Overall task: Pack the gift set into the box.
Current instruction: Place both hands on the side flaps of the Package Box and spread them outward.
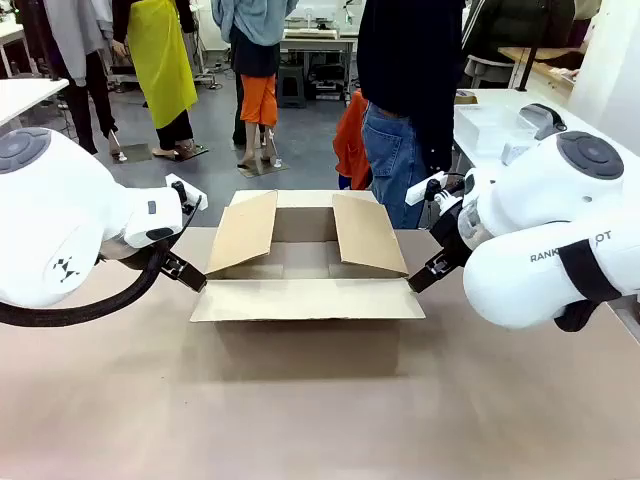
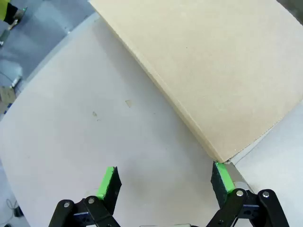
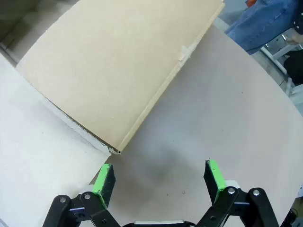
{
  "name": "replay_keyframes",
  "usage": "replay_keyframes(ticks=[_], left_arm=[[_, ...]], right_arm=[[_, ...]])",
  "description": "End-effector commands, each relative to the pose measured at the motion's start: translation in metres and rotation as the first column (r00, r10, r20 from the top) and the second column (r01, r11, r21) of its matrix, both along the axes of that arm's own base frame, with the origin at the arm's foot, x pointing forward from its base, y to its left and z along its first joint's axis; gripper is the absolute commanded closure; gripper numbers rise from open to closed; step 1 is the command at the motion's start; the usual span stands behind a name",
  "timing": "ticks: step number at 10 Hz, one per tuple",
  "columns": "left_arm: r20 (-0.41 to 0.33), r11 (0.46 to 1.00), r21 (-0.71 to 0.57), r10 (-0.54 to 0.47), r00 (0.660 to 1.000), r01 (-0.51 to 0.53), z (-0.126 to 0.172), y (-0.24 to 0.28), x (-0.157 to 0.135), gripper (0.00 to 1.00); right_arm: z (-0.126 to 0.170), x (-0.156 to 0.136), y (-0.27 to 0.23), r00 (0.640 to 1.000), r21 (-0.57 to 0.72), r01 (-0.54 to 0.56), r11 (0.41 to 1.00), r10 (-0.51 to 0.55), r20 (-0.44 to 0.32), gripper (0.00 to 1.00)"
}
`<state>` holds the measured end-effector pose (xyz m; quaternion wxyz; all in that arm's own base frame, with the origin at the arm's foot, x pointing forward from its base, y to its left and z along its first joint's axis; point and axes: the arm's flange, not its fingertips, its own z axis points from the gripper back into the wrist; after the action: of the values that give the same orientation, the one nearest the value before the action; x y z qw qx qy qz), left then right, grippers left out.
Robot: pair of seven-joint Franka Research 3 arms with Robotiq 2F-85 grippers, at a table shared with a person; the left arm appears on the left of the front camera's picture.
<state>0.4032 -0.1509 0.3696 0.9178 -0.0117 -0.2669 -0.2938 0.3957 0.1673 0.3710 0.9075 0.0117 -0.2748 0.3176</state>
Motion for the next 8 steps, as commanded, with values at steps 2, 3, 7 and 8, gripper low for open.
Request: replay_keyframes(ticks=[2,3,7,8], left_arm=[[0.002,1.000,-0.001,-0.001,1.000,0.001,0.0004,-0.0005,-0.0001,0.00],[0.002,1.000,-0.001,-0.001,1.000,0.001,0.0004,-0.0005,-0.0001,0.00],[0.002,1.000,-0.001,-0.001,1.000,0.001,0.0004,-0.0005,-0.0001,0.00],[0.002,1.000,-0.001,-0.001,1.000,0.001,0.0004,-0.0005,-0.0001,0.00]], right_arm=[[0.0000,0.0000,0.0000,1.000,0.000,0.000,1.000,0.000,0.000,0.00],[0.0000,0.0000,0.0000,1.000,0.000,0.000,1.000,0.000,0.000,0.00],[0.0000,0.0000,0.0000,1.000,0.000,0.000,1.000,0.000,0.000,0.00],[0.0000,0.0000,0.0000,1.000,0.000,0.000,1.000,0.000,0.000,0.00]])
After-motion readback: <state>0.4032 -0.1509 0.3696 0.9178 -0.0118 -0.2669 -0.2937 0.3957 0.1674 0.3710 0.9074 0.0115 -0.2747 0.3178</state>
